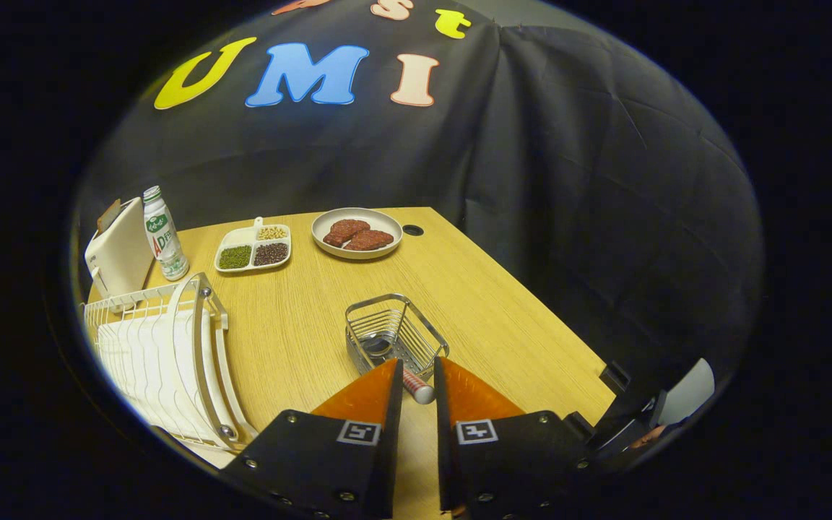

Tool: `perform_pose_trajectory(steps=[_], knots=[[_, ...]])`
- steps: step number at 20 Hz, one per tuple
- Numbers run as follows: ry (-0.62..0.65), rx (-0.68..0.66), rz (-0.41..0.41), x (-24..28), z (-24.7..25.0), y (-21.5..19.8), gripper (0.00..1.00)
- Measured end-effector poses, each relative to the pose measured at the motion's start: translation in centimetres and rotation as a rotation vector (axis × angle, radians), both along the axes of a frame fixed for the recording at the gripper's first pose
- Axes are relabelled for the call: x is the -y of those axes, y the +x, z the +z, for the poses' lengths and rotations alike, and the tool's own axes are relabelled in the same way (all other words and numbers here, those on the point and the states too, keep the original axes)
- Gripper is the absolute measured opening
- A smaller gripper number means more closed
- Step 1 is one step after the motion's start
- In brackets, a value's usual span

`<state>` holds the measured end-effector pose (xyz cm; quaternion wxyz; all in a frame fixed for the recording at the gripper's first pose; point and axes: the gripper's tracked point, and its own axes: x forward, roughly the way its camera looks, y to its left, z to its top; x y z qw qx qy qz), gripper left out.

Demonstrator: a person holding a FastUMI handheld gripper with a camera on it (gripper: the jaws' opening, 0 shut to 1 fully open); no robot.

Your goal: Take the plate from the dish rack, then take the spoon from the basket and place it into the plate.

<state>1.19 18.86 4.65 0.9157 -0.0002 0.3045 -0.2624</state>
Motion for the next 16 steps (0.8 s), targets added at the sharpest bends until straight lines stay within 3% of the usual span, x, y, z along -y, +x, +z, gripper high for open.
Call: perform_pose_trajectory(steps=[2,3,4,10,16], knots=[[0.011,-0.018,0.011,-0.6,-0.1,0.2,0.13],[0.024,-0.015,0.031,-1.2,0.0,0.4,0.12],[0.009,-0.010,0.048,-1.8,0.3,0.7,0.04],[-0.012,-0.002,0.068,-2.3,2.2,0.4,0.04],[-0.024,0.012,0.037,-2.4,4.4,-1.6,0.04]])
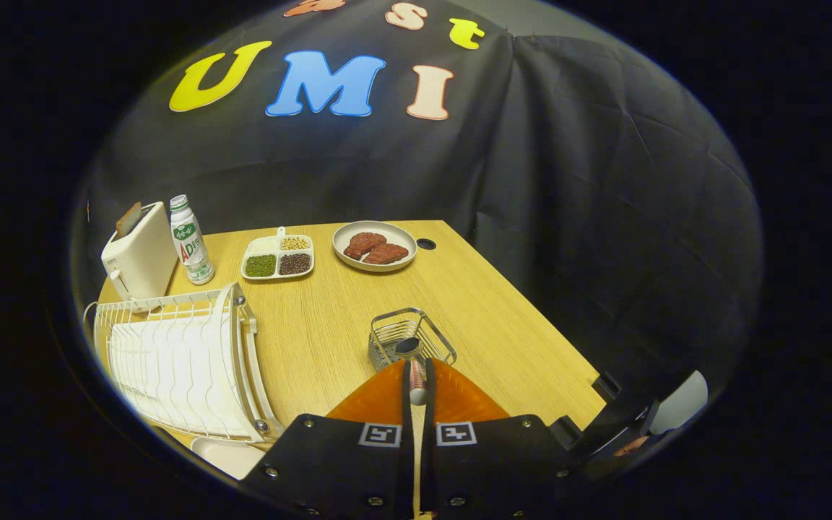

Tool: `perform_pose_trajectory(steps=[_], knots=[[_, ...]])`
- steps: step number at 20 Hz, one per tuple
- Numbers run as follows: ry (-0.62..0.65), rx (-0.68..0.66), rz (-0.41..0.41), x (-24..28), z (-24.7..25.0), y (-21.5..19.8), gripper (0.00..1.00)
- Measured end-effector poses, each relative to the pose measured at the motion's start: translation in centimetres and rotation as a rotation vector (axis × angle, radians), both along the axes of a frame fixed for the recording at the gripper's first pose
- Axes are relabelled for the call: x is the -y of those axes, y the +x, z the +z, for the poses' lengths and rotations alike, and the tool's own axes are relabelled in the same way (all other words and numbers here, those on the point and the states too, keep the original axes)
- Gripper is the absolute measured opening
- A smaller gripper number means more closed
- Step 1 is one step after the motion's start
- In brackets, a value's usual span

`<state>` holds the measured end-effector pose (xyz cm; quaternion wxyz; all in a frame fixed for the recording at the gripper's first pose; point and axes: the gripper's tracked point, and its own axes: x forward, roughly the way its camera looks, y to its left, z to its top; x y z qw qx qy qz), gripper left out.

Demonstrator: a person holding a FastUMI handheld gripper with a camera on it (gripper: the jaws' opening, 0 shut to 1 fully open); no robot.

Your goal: Take the plate from the dish rack, then take the spoon from the basket and place it into the plate.

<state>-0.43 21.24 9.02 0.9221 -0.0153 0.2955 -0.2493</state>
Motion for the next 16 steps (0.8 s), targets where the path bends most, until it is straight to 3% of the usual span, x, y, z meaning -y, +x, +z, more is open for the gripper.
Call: perform_pose_trajectory(steps=[9,16], knots=[[-0.068,0.039,0.060,-3.3,4.3,-2.8,0.04],[-0.103,0.097,0.212,-9.6,7.9,-4.3,0.04]])
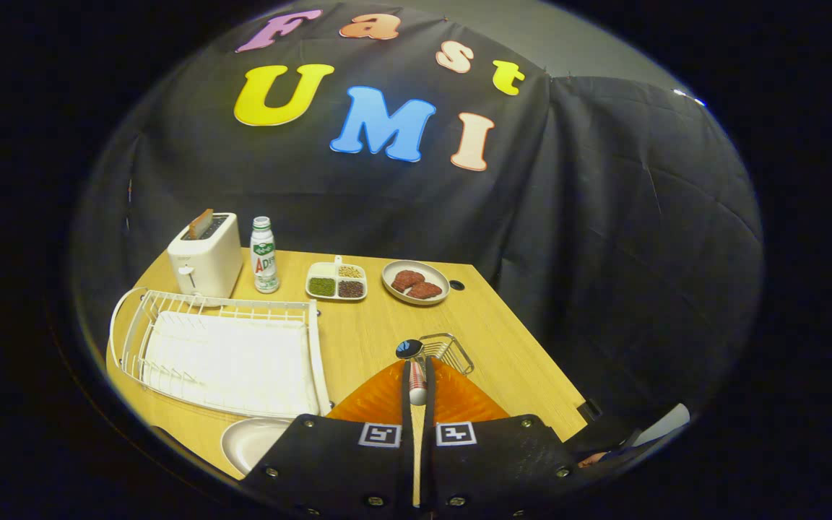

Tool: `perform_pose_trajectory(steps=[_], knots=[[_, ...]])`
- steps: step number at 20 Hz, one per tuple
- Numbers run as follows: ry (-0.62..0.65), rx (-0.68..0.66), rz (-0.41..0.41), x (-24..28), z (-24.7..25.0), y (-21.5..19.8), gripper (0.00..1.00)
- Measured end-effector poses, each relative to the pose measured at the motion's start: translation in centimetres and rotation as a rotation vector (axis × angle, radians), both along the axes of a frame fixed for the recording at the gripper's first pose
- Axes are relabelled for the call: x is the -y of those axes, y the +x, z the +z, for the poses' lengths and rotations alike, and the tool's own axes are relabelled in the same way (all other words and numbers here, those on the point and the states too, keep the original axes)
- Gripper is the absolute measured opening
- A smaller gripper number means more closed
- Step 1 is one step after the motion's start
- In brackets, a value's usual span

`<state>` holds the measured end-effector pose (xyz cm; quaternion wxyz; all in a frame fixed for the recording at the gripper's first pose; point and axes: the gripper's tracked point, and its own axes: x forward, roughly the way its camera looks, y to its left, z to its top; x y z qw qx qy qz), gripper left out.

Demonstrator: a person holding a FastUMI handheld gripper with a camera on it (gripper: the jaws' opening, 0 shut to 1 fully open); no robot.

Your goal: Take the plate from the dish rack, then take the spoon from the basket and place it into the plate.

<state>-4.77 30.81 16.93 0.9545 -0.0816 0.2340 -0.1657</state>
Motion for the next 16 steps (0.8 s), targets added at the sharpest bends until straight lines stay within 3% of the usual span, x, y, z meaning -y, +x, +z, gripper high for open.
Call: perform_pose_trajectory(steps=[11,16], knots=[[0.001,-0.023,0.316,-10.7,-1.5,-5.5,0.03],[0.030,-0.064,0.402,-12.7,-3.4,-8.4,0.04]])
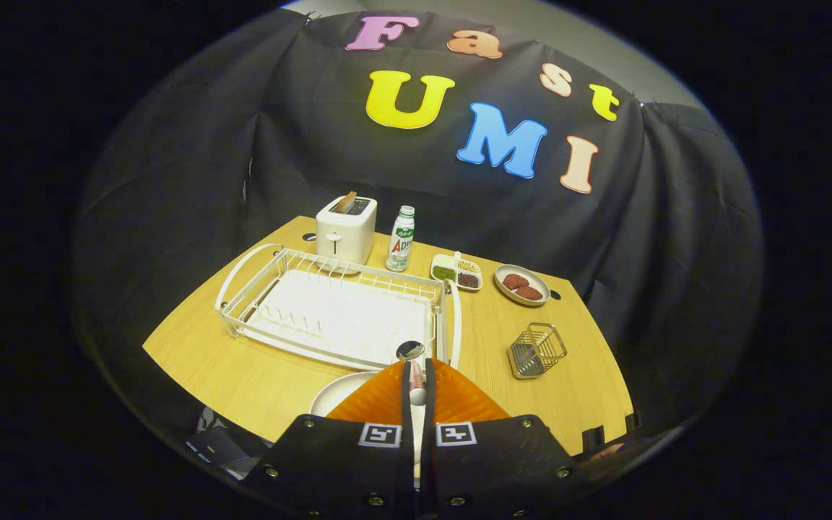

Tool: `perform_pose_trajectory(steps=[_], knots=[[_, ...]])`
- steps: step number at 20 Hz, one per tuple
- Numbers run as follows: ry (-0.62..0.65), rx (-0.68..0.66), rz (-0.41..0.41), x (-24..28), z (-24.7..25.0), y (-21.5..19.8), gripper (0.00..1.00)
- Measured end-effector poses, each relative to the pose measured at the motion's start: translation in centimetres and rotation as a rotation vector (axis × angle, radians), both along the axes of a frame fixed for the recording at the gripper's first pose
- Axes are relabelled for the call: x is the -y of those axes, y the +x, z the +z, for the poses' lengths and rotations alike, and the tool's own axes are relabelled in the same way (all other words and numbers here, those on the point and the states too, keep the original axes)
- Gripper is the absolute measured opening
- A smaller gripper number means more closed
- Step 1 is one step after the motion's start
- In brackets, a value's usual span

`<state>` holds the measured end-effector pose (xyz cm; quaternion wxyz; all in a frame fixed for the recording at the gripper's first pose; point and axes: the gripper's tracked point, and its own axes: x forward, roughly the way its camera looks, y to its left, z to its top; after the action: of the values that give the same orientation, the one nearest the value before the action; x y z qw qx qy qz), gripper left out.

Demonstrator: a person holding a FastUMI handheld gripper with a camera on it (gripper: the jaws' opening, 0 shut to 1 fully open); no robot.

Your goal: Take the plate from the dish rack, then take the spoon from the basket and place it into the plate.

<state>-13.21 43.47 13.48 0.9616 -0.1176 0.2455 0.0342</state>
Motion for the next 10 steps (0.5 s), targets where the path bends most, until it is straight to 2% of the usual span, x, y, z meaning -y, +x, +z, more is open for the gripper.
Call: perform_pose_trajectory(steps=[5,10], knots=[[0.033,-0.040,0.024,-0.6,-2.4,-1.4,0.03],[0.075,-0.084,0.003,-0.7,-5.8,-1.3,0.03]])
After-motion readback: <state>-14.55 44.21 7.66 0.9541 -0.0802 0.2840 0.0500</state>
